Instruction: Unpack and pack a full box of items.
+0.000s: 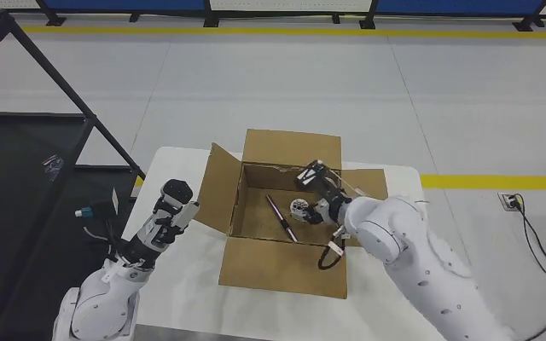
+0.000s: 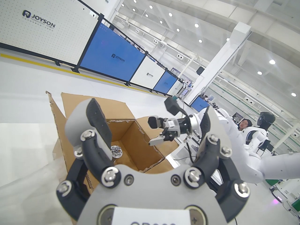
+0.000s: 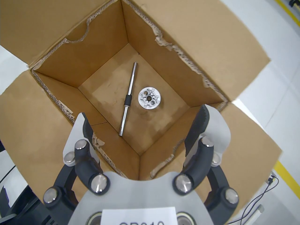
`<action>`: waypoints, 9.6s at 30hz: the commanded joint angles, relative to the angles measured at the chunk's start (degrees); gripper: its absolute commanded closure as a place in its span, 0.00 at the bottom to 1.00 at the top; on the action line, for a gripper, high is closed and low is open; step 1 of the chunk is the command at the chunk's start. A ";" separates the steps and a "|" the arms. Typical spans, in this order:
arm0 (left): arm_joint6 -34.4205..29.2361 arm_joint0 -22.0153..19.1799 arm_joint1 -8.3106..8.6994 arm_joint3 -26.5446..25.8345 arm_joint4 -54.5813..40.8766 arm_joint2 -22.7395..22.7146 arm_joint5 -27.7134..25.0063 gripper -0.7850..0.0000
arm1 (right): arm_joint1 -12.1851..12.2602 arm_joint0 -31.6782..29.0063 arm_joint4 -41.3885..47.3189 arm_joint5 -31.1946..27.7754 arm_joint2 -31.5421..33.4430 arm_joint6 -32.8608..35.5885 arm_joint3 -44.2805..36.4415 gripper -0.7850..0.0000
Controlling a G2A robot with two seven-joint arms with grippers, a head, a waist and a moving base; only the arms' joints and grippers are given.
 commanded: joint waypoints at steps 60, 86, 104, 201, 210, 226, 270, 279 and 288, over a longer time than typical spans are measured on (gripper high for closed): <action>0.00 0.00 0.00 0.00 -0.01 0.00 -0.01 0.00 | -1.35 -16.53 -3.21 -0.65 21.38 0.51 -17.30 1.00; 0.00 0.00 0.00 0.00 -0.01 0.00 -0.01 0.00 | 1.98 -44.75 -1.02 -3.90 49.20 -6.71 -13.55 1.00; 0.00 0.00 0.00 0.00 -0.01 0.00 -0.01 0.00 | 2.34 -39.02 -4.31 -3.82 43.71 -11.31 1.24 0.86; 9.21 8.04 1.53 -3.01 -0.64 -7.78 0.16 0.00 | -7.00 3.35 -2.86 6.67 -8.29 -10.54 11.55 0.00; 9.21 8.04 1.53 -3.01 -0.64 -7.78 0.16 0.00 | -7.00 3.35 -2.86 6.67 -8.29 -10.54 11.55 0.00; 12.28 9.14 1.68 -3.22 -0.12 -8.32 2.64 0.00 | -15.87 16.82 10.88 6.13 -17.51 -2.33 38.97 0.23; 12.36 9.18 1.69 -3.22 -0.12 -8.34 2.67 0.00 | -36.37 25.20 14.38 8.01 -25.71 -11.38 79.32 0.59; 12.36 9.18 1.69 -3.22 -0.12 -8.34 2.67 0.00 | -36.94 25.03 14.26 7.21 -25.01 -11.02 81.13 0.63; 12.36 9.18 1.69 -3.22 -0.12 -8.34 2.67 0.00 | -36.94 24.71 14.13 7.23 -24.22 -11.32 82.23 1.00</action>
